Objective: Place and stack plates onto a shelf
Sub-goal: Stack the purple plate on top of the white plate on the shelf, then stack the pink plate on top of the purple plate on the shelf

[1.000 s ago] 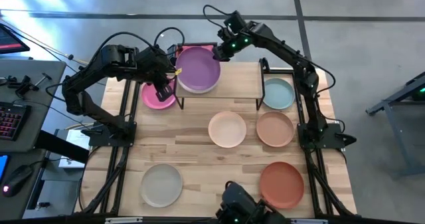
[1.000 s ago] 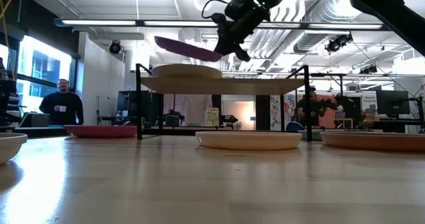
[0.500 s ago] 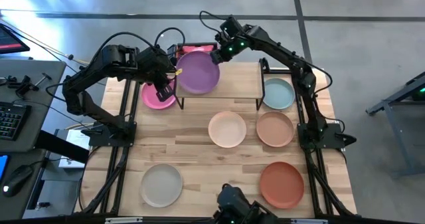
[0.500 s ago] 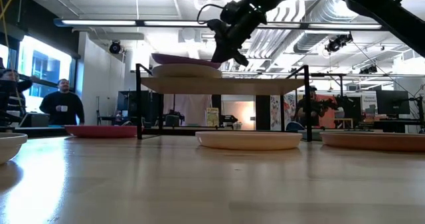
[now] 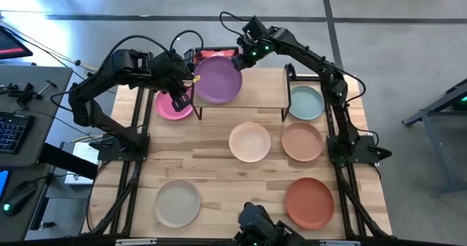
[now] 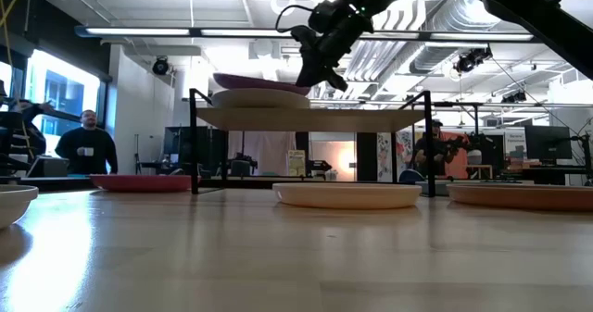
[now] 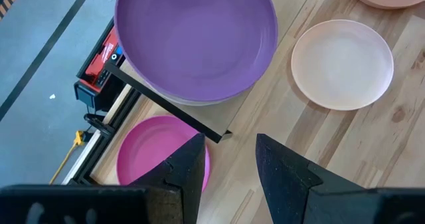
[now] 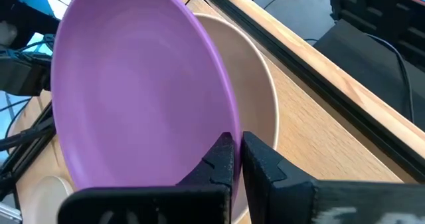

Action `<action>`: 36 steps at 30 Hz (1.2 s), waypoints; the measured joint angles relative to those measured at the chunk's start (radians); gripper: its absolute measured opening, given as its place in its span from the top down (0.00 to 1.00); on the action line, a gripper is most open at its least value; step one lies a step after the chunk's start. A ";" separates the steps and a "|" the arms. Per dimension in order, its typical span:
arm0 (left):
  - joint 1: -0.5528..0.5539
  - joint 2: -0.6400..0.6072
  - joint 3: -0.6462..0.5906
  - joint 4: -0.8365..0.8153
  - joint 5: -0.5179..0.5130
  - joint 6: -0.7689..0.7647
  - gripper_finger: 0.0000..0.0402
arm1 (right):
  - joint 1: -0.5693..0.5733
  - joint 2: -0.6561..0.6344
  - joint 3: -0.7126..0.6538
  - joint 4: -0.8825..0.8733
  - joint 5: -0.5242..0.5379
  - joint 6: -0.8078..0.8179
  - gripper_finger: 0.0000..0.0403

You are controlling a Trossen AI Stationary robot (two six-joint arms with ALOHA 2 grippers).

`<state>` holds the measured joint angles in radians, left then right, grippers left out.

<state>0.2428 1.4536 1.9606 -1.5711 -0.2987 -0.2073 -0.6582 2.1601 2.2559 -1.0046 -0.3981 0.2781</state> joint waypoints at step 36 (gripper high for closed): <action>-0.002 0.000 0.000 0.000 0.051 -0.027 0.70 | -0.031 -0.122 0.000 -0.214 -0.184 -0.190 0.79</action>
<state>0.2405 1.4532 1.9606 -1.5711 -0.2478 -0.2339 -0.6896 2.0380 2.2562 -1.2183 -0.5823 0.0877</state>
